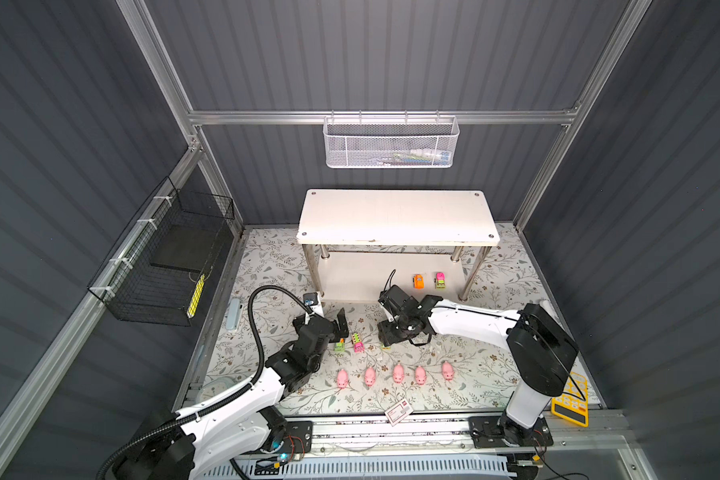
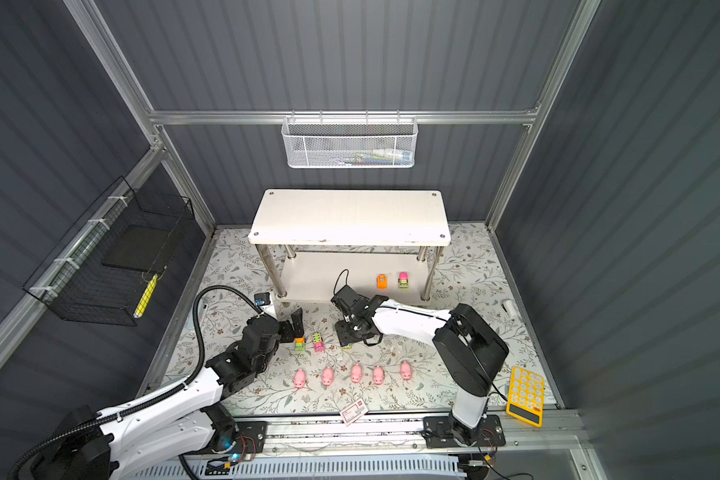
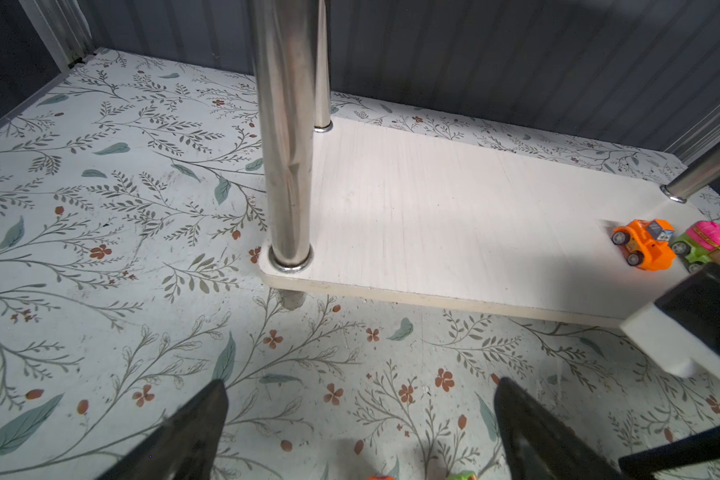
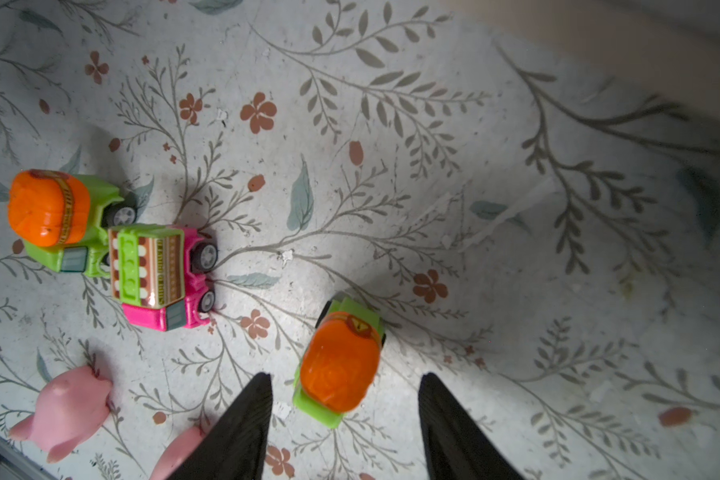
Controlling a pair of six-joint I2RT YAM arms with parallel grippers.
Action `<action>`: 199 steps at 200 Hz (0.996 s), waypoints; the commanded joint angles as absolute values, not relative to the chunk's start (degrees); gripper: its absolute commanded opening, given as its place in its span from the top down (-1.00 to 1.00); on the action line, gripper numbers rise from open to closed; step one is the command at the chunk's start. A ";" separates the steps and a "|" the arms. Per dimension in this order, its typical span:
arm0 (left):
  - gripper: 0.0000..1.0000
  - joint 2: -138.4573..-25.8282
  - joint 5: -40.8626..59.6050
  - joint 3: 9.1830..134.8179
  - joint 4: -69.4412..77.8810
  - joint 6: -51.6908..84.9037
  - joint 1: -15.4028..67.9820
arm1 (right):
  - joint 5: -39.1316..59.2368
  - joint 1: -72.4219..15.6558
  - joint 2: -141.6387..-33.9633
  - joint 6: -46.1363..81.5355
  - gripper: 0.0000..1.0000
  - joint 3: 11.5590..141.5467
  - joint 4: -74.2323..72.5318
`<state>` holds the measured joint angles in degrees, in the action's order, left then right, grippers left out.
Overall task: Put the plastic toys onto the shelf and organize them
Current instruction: 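Move the right gripper back over the orange-topped green toy truck, then close the right gripper on the orange-topped green toy truck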
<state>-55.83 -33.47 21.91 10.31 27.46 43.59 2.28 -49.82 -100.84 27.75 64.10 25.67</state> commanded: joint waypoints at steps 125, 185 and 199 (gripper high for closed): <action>-0.99 -54.93 -35.31 20.26 11.42 27.76 43.95 | 2.59 -50.62 -106.58 25.61 0.00 69.41 29.81; -1.00 -54.47 -35.65 19.41 11.69 27.86 43.95 | 2.25 -50.63 -107.99 25.54 0.15 70.70 30.52; -0.99 -54.37 -35.68 19.31 11.78 27.95 43.95 | 2.24 -50.67 -108.17 25.53 0.19 70.88 30.65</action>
<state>-55.44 -34.54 20.12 10.39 27.51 43.59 2.44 -50.35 -107.59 25.80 69.25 28.88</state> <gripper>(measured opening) 0.997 0.416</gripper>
